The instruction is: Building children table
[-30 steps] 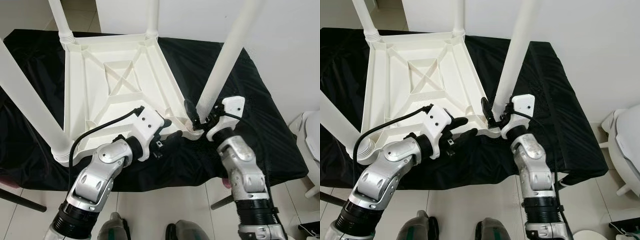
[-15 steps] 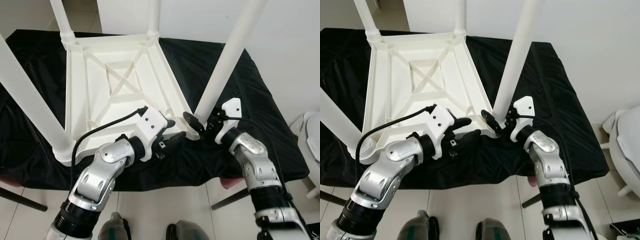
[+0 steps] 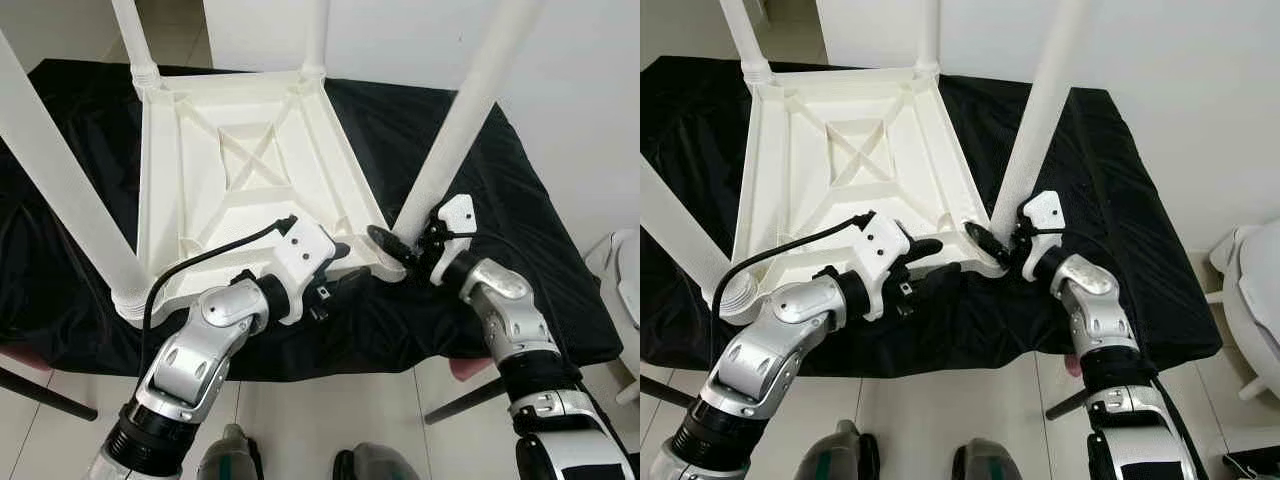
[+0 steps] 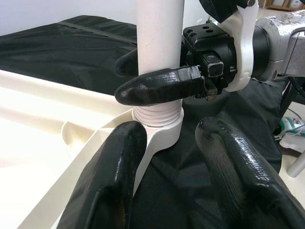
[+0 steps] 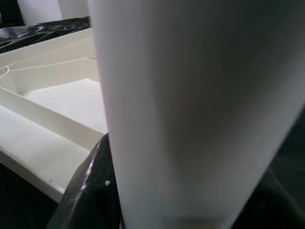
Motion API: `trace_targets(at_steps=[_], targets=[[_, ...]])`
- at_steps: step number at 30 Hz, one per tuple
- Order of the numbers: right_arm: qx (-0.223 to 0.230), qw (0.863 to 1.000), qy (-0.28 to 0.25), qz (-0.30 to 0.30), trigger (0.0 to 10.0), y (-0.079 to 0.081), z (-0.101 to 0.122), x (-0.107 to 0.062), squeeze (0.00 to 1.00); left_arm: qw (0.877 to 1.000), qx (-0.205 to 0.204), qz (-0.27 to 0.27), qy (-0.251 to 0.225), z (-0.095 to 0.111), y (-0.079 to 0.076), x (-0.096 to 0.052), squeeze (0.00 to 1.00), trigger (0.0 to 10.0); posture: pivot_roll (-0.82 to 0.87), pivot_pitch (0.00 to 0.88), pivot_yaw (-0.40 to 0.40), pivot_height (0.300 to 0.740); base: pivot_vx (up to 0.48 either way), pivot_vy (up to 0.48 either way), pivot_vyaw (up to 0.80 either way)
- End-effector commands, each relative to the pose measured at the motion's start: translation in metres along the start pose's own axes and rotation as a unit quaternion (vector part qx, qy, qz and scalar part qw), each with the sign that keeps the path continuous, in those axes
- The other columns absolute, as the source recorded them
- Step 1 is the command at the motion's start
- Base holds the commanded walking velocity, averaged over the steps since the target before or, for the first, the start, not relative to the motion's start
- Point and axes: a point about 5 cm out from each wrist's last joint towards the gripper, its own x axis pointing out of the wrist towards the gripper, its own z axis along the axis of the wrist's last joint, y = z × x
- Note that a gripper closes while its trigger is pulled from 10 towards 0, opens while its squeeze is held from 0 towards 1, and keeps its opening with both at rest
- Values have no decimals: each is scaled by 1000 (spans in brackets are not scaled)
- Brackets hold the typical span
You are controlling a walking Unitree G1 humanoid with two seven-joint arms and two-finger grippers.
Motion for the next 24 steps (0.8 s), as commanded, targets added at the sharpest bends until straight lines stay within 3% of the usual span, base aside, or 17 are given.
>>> trace_targets(at_steps=[1,6,7,19,24], targets=[[3,1000,15,3,0,0,-7,-2,0,1000,-7,-10,5,-3,-3,1,0,10000,-113,10,-21,740,0,0,0],[2,1000,13,-23,0,-3,-9,-5,0,1000,-9,-14,3,-3,-5,3,0,10000,-118,16,-22,740,0,0,0],[5,1000,9,-28,10000,-1,-8,-6,0,1000,-8,-10,5,-4,-4,4,0,10000,-121,19,-23,740,0,0,0],[26,995,-10,-94,10000,9,-5,-6,0,1000,-12,-11,2,-4,-6,4,0,10000,-127,27,-30,740,0,0,0],[39,986,-12,-159,10000,25,-2,-1,0,1000,-15,-7,4,-6,-5,5,0,10000,-138,31,-30,740,0,0,0]])
